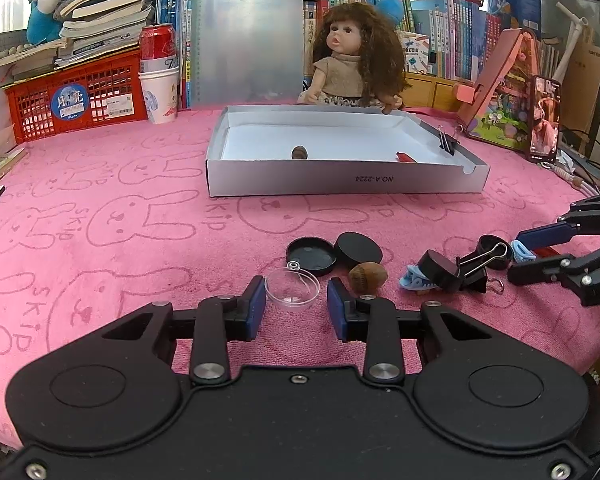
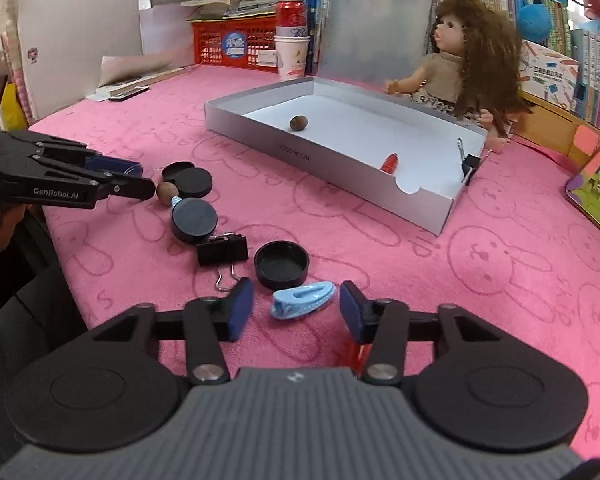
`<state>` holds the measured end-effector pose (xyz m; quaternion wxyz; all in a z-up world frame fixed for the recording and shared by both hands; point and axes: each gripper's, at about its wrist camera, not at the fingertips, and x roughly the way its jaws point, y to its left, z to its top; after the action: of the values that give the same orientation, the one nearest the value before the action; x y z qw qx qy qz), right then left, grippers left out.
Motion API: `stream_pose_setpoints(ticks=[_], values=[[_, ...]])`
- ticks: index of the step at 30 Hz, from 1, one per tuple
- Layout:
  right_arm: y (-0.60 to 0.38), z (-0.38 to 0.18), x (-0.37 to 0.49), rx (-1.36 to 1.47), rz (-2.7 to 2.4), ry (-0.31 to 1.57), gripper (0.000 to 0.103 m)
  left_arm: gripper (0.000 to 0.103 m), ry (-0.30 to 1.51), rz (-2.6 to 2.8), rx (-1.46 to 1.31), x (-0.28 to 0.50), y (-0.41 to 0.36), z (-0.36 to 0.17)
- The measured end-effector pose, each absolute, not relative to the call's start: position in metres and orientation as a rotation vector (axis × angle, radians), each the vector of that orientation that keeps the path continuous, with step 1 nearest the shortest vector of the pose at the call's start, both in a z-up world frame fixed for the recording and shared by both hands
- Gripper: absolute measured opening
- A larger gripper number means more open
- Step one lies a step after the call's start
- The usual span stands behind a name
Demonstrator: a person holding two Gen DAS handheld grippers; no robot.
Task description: Organize rigid objects
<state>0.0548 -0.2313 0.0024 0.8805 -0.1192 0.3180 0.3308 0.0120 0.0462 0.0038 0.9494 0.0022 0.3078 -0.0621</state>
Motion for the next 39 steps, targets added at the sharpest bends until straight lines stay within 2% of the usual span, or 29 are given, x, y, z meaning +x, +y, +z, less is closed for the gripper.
stream_pose_setpoints(ticks=[1,3,11,14,15,17,21,29,30,33,34,39], values=[[-0.231,0.003,0.054,-0.242,0.677,0.66,0.038,0.03,0.626,-0.125,0.004,0.012,0.046,0.004],[-0.23,0.003,0.051,-0.219,0.634,0.653,0.037,0.027,0.624,-0.114,0.004,0.011,0.047,0.004],[-0.21,0.003,0.023,-0.164,0.45,0.655,0.038,0.027,0.621,-0.11,0.006,0.01,0.046,0.004],[-0.197,0.003,0.013,-0.144,0.352,0.676,0.043,0.027,0.616,-0.107,0.013,0.009,0.045,0.004],[-0.194,0.004,0.01,-0.147,0.362,0.678,0.056,0.027,0.617,-0.108,0.01,0.009,0.045,0.004],[-0.19,0.008,0.005,-0.171,0.431,0.657,0.066,0.027,0.62,-0.113,0.004,0.009,0.045,0.004],[-0.188,0.014,0.003,-0.31,0.53,0.613,0.067,0.027,0.619,-0.117,-0.002,0.008,0.047,0.003],[-0.211,0.017,0.018,-0.373,0.671,0.635,0.067,0.027,0.618,-0.119,0.004,0.007,0.047,0.004],[-0.212,0.016,0.019,-0.389,0.684,0.635,0.066,0.027,0.618,-0.119,0.006,0.007,0.046,0.004],[-0.211,0.012,0.021,-0.423,0.75,0.638,0.053,0.027,0.618,-0.119,0.004,0.007,0.046,0.004],[-0.209,0.011,0.021,-0.433,0.764,0.641,0.042,0.027,0.618,-0.118,0.003,0.007,0.046,0.004],[-0.209,0.009,0.02,-0.37,0.716,0.65,0.04,0.027,0.617,-0.116,0.003,0.007,0.045,0.004]])
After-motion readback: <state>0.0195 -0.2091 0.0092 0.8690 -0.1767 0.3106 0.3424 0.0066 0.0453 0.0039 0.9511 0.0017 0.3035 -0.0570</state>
